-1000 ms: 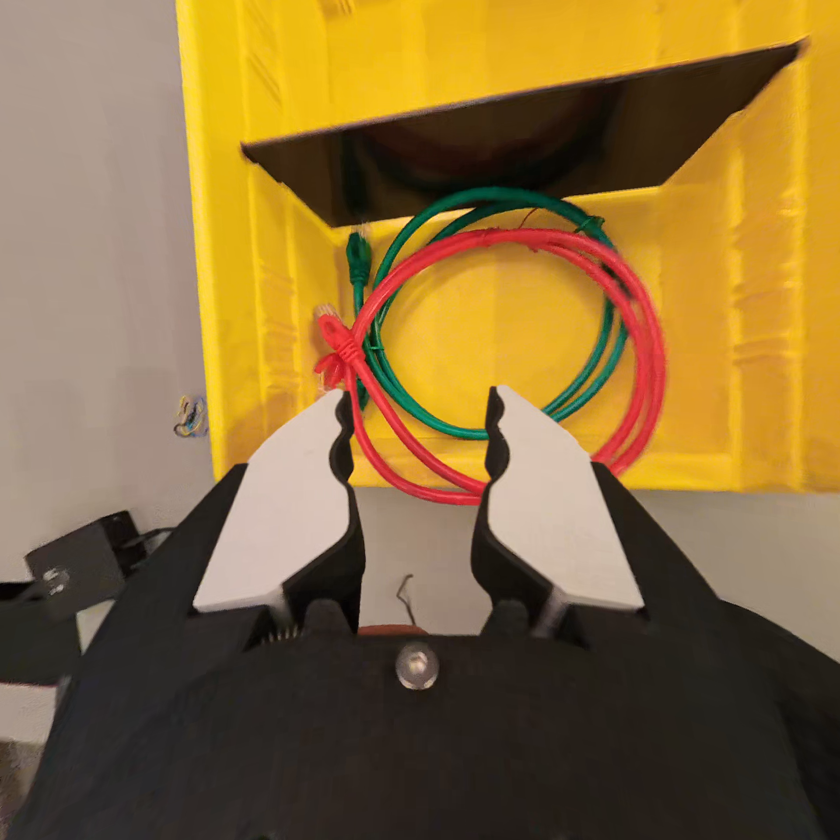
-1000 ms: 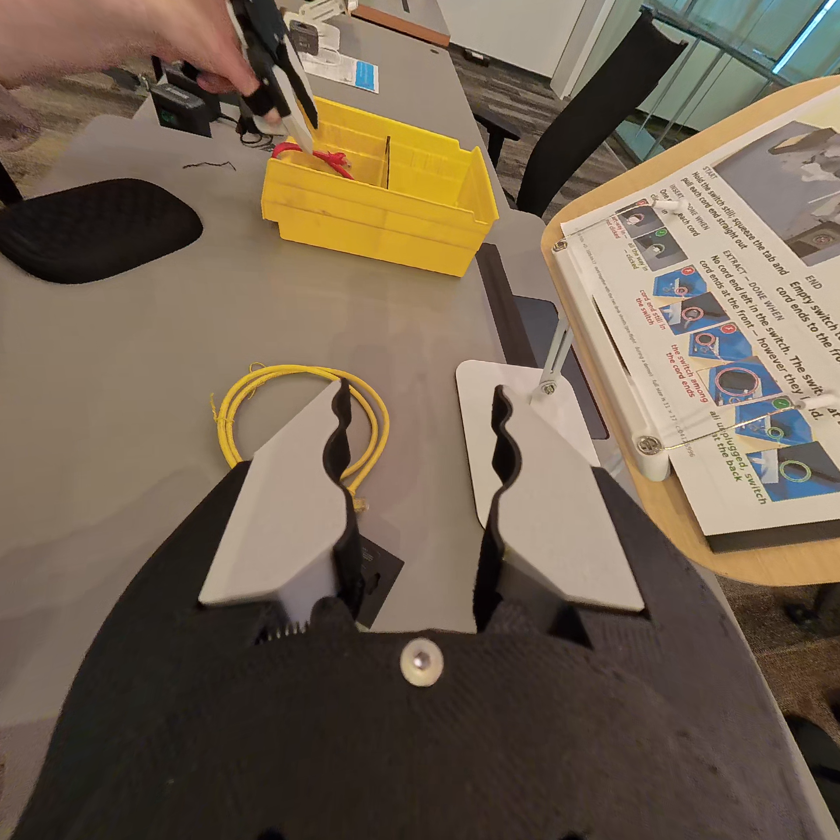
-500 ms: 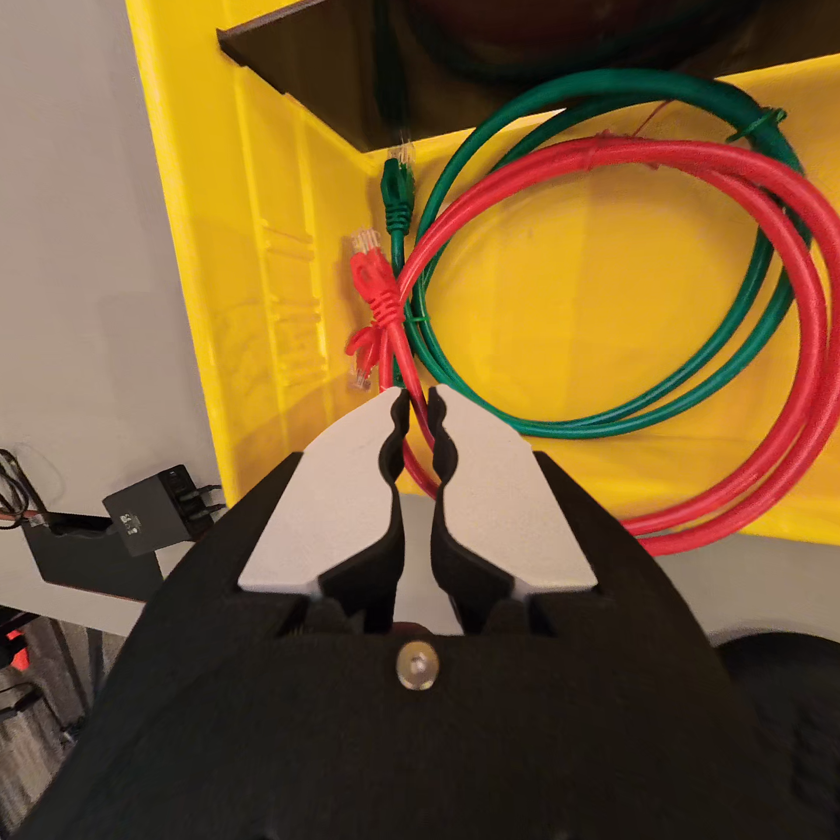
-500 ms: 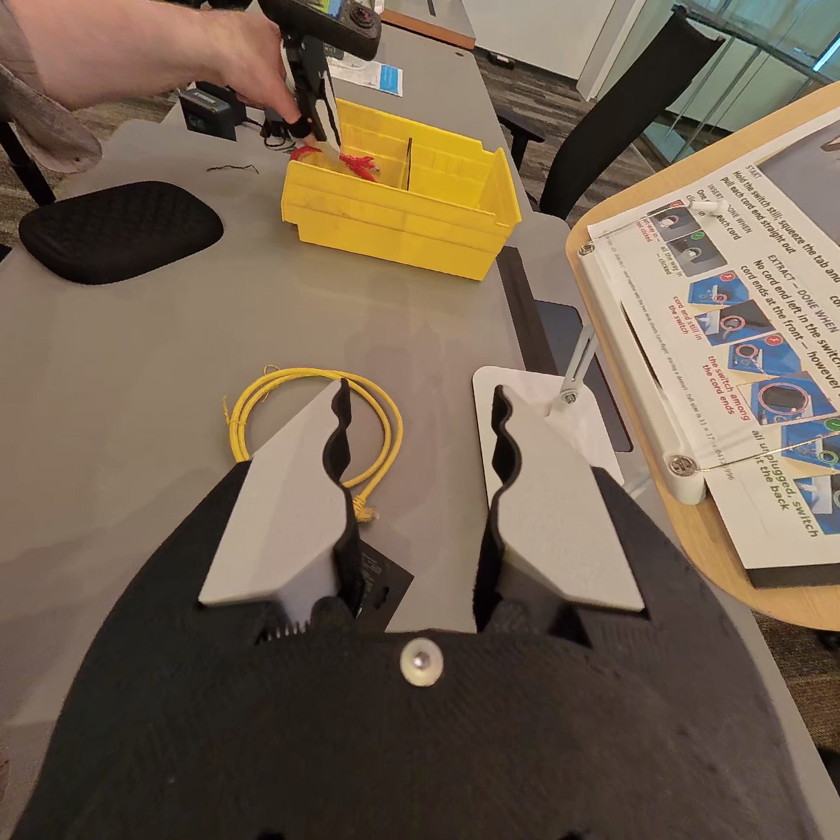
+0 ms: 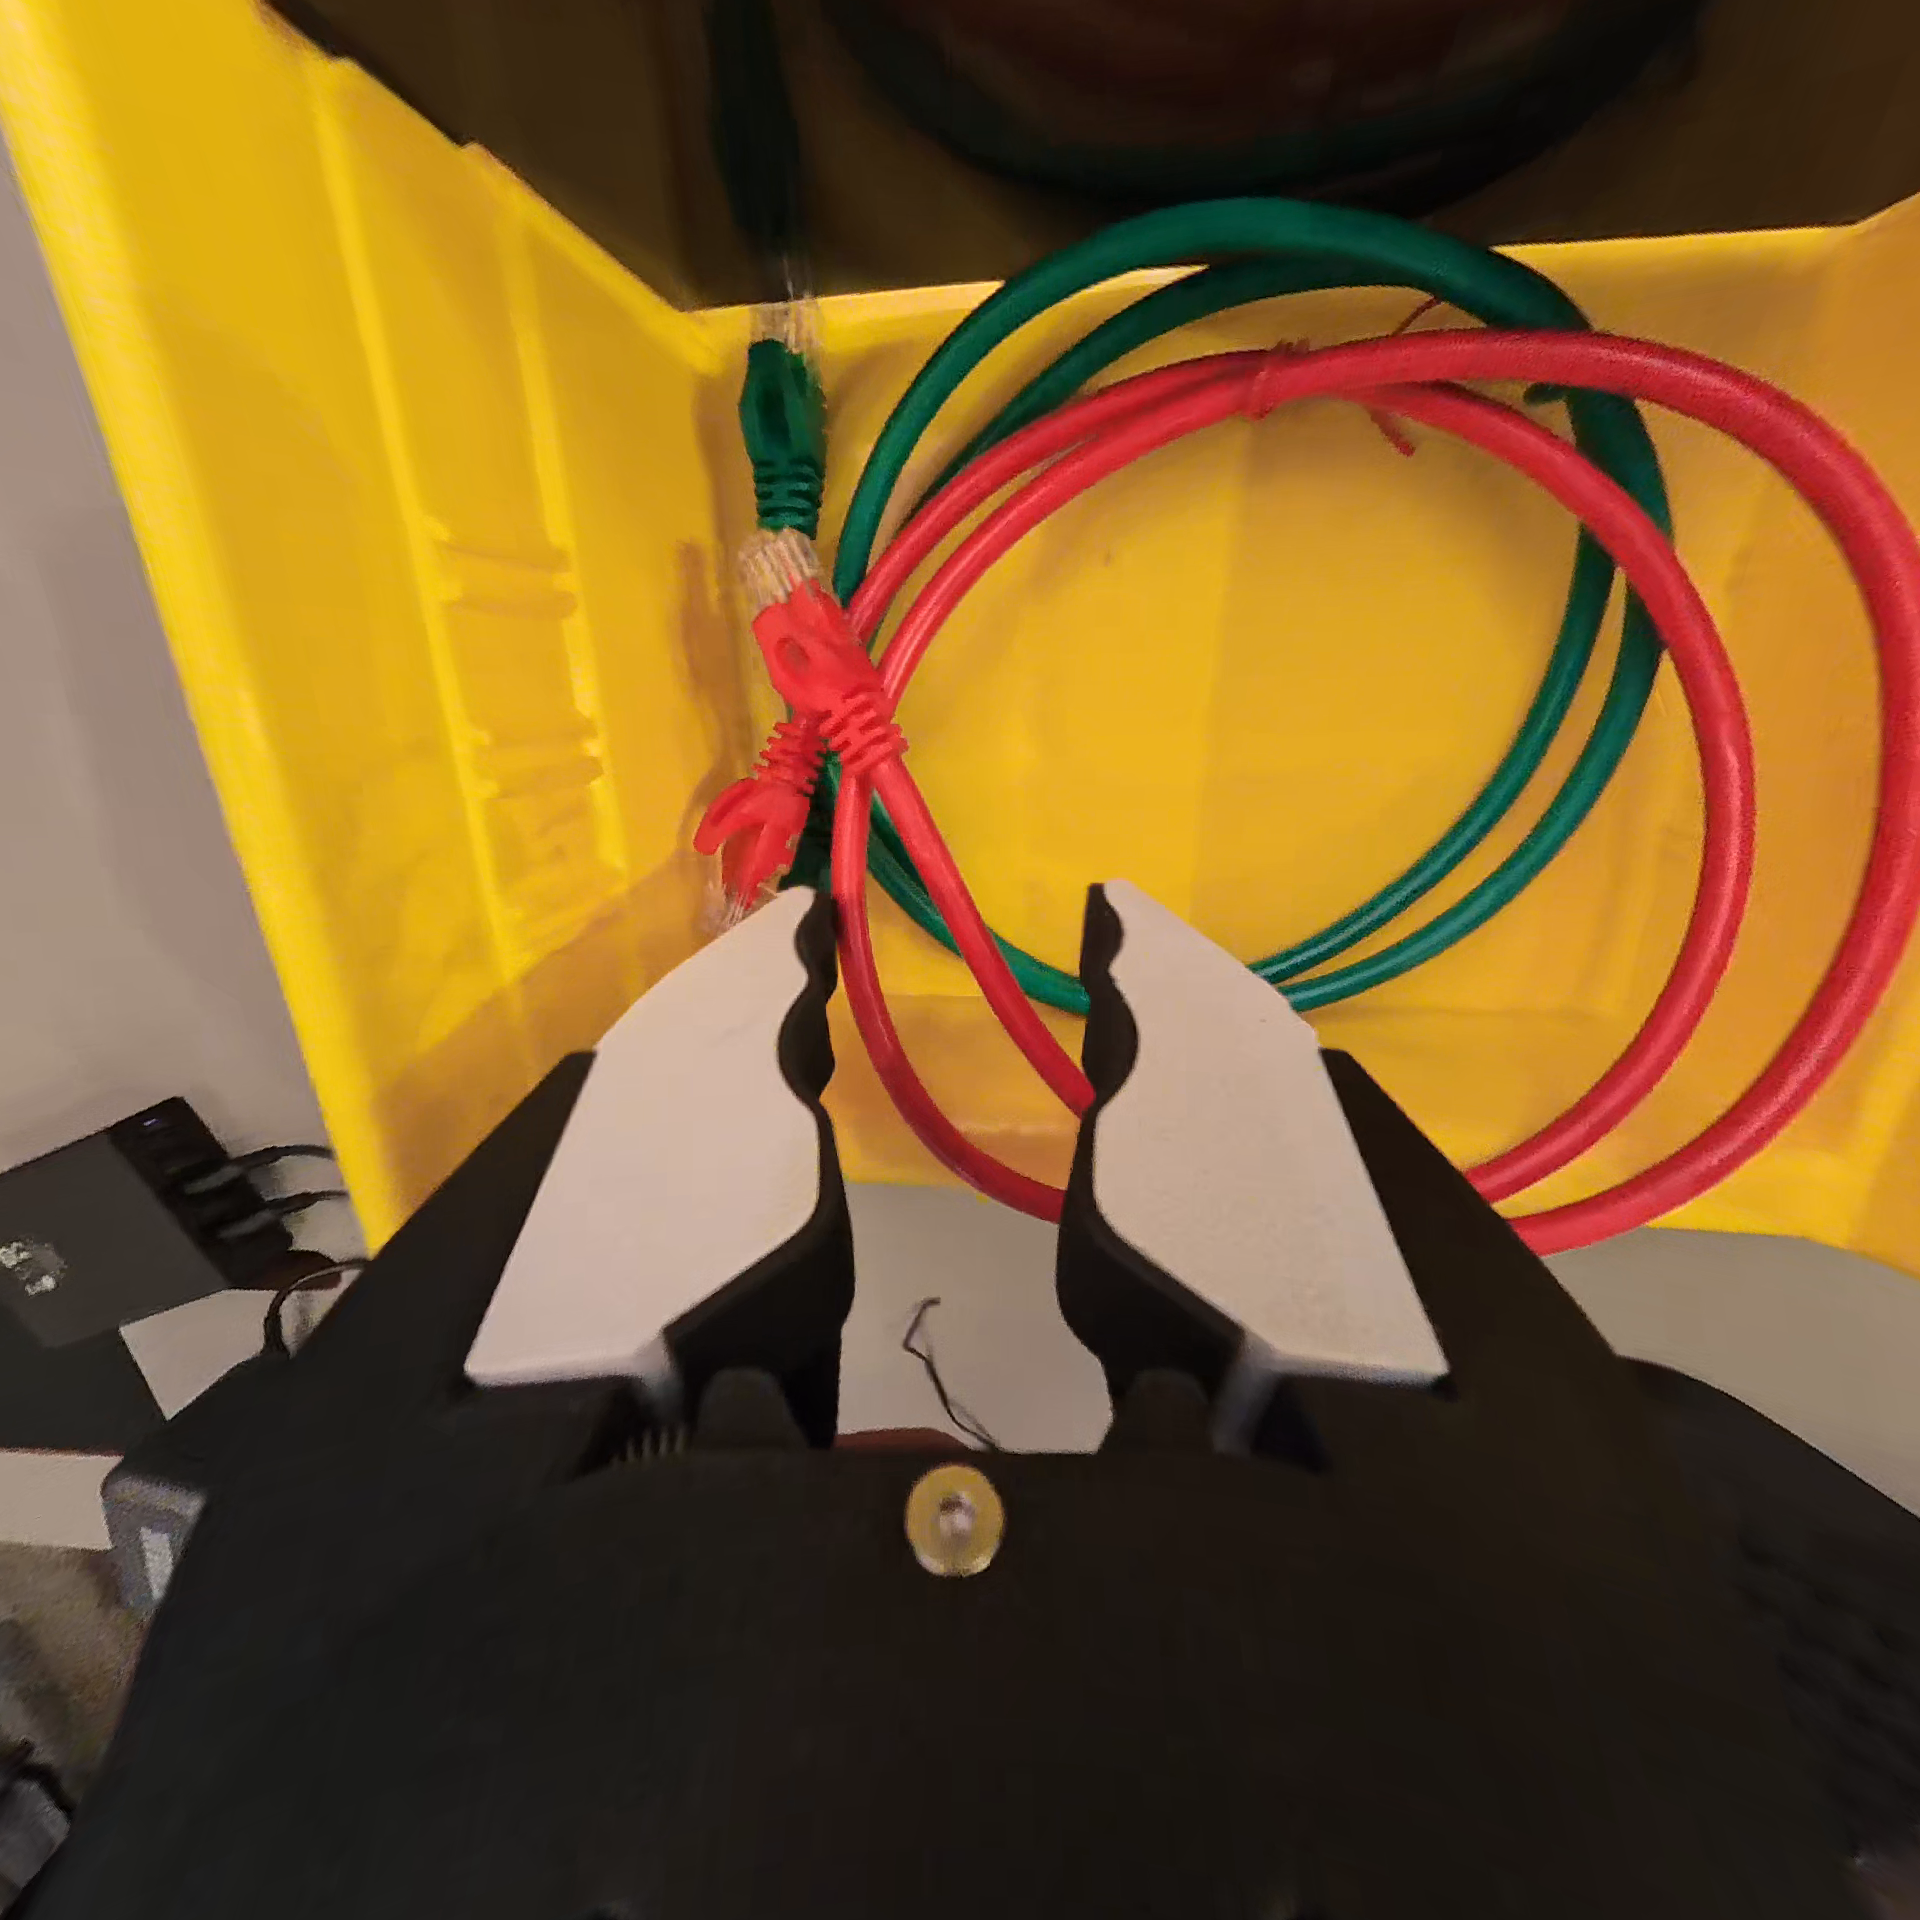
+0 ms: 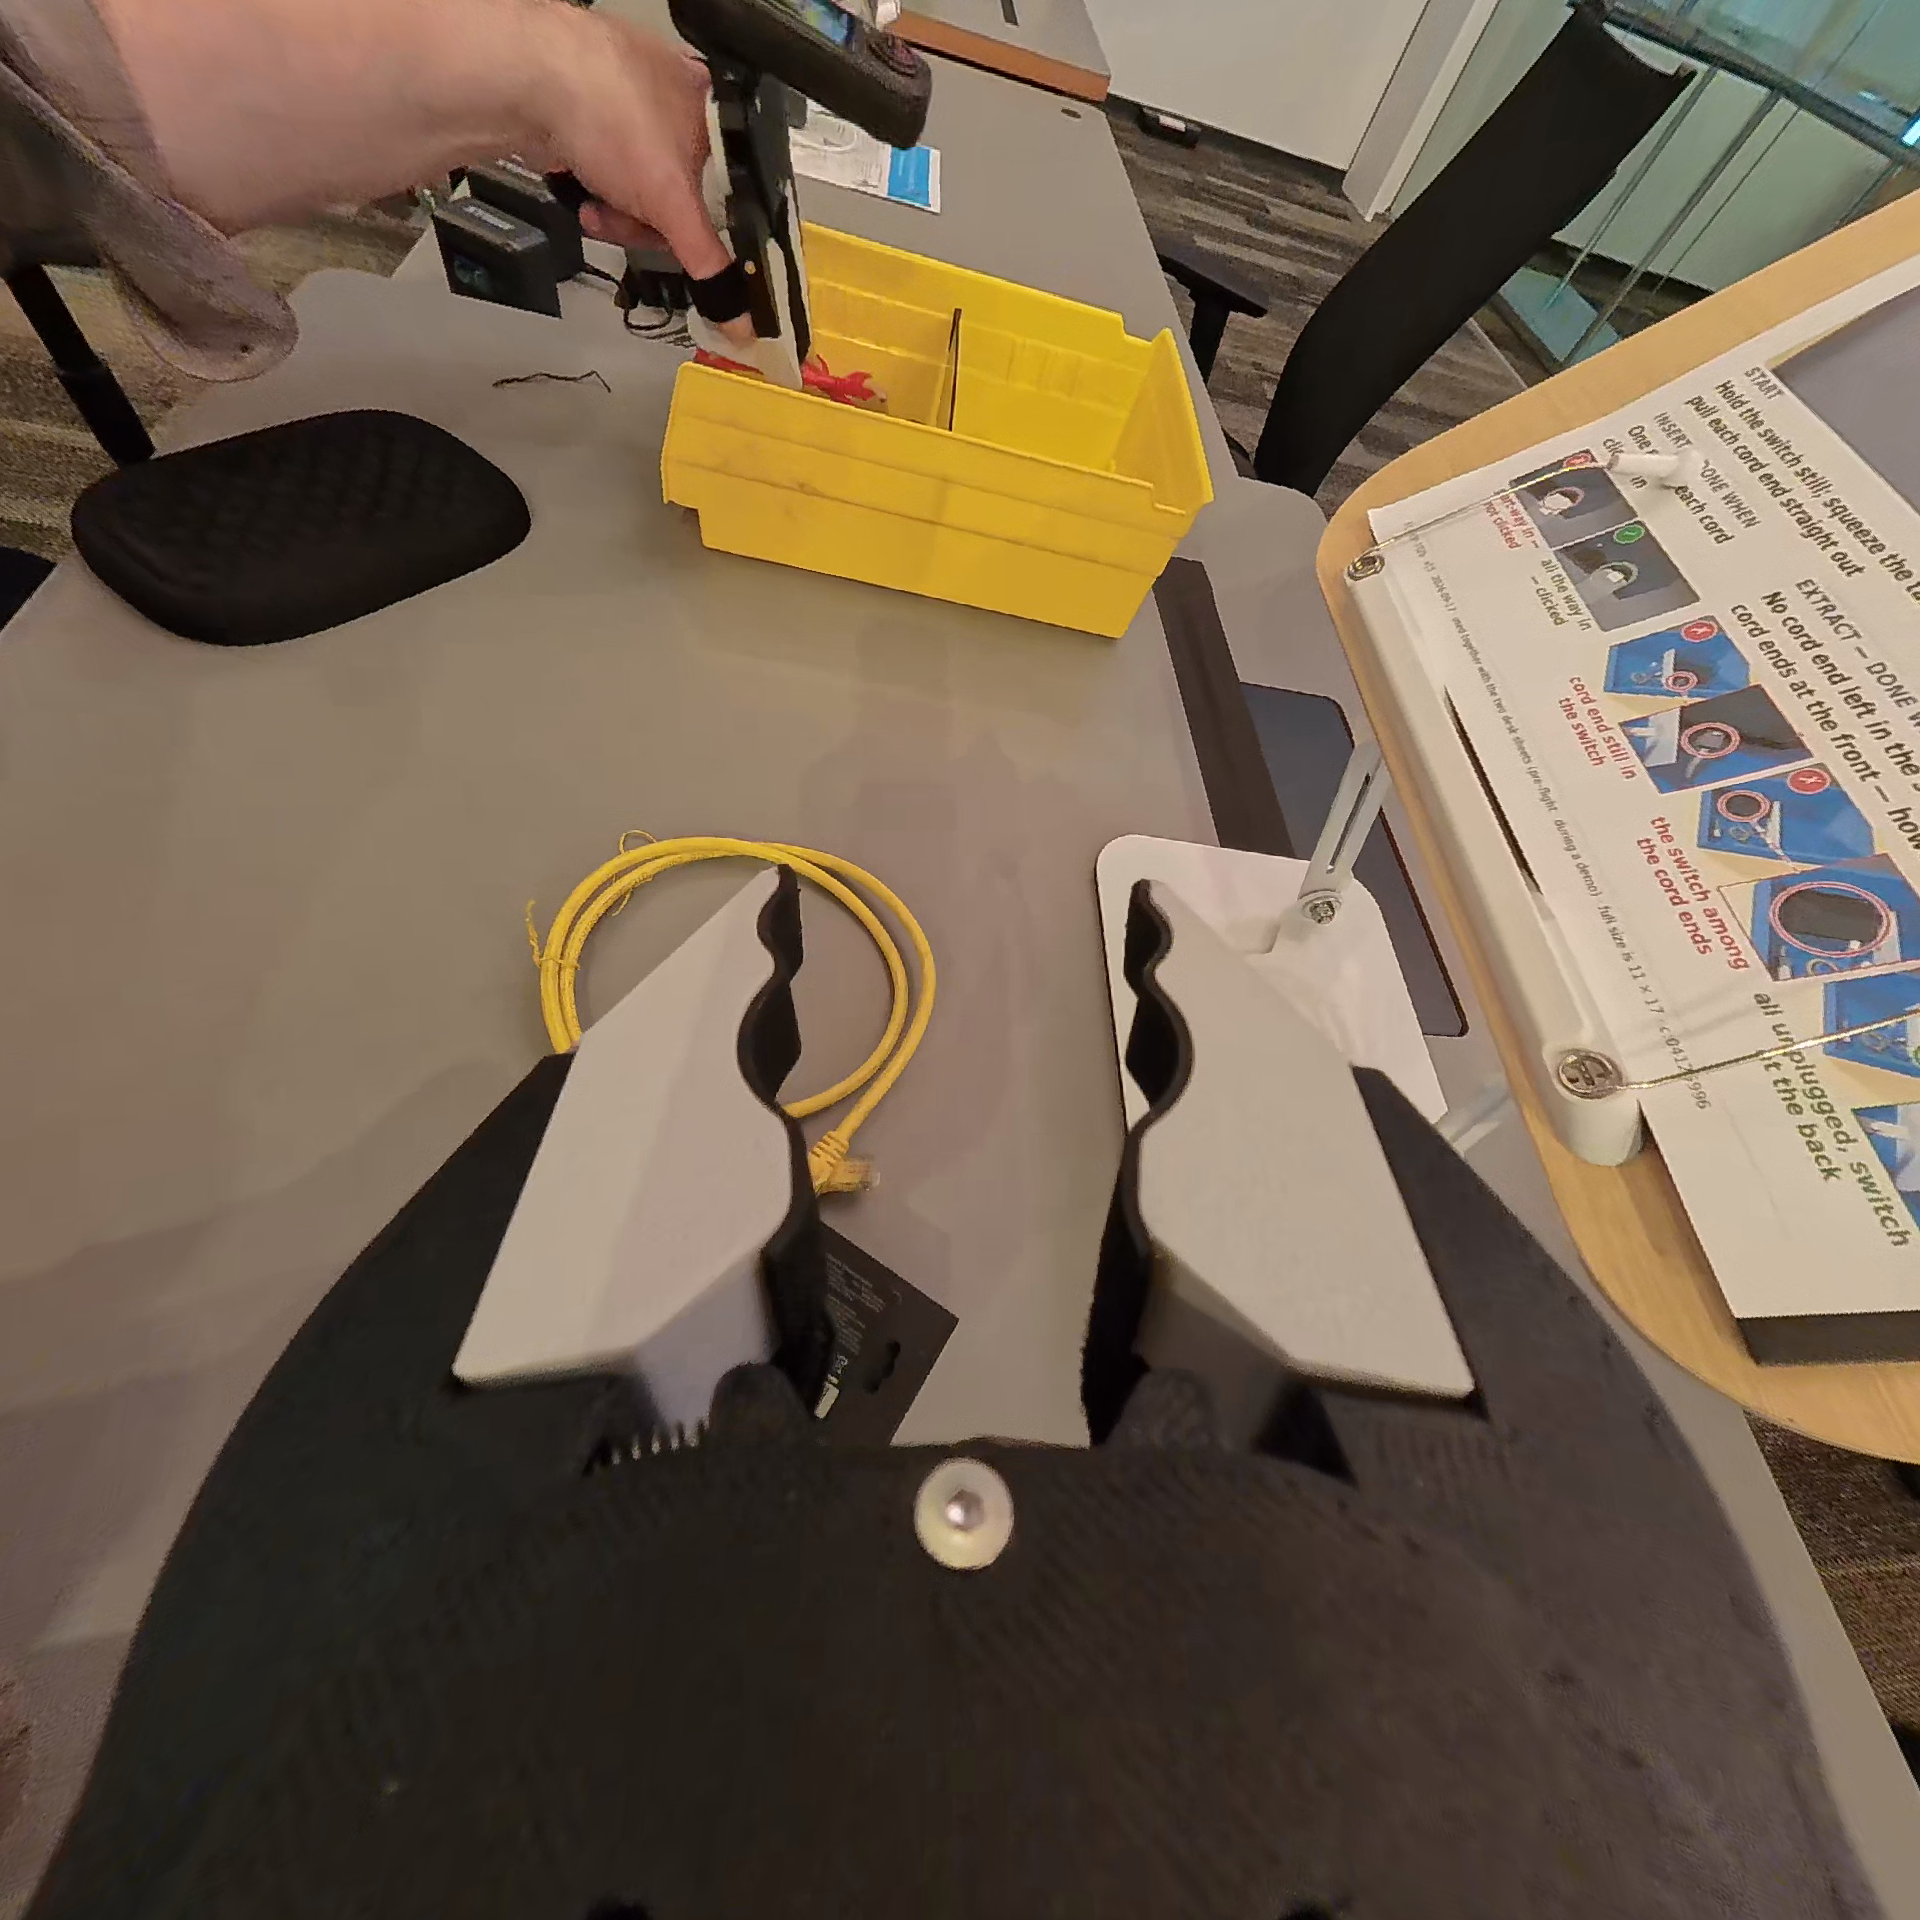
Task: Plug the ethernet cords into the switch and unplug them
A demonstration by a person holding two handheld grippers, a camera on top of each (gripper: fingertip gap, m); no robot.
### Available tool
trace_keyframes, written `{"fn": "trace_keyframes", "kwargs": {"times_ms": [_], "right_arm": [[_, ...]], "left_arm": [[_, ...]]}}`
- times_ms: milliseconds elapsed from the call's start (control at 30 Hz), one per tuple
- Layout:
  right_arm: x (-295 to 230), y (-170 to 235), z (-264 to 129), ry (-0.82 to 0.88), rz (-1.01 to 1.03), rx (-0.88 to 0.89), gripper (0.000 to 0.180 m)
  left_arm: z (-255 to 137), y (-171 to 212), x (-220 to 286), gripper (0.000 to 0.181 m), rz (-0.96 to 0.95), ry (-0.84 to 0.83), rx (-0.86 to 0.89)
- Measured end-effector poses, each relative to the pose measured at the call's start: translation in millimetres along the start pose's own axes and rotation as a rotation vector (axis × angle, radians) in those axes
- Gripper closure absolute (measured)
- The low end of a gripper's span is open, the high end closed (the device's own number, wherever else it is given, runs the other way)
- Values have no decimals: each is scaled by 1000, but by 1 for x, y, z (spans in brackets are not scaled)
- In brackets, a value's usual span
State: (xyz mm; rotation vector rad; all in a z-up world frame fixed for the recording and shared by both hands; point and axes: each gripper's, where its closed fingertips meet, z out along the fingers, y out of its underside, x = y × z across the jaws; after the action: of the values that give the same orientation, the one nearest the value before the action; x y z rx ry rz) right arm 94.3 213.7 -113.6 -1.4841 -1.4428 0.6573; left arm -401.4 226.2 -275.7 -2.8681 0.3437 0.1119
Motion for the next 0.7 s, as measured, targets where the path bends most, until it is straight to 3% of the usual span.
{"fn": "trace_keyframes", "kwargs": {"times_ms": [267,433,700], "right_arm": [[-2,-4,-1,-5,-6,9,119],[-1,-11,-6,9,-17,36,119],[-6,-27,2,14,-42,60,116]], "left_arm": [[5,-8,-2,174,22,31,3],[-19,-25,-5,175,84,-53,159],[-104,-54,-4,175,304,-332,414]]}}
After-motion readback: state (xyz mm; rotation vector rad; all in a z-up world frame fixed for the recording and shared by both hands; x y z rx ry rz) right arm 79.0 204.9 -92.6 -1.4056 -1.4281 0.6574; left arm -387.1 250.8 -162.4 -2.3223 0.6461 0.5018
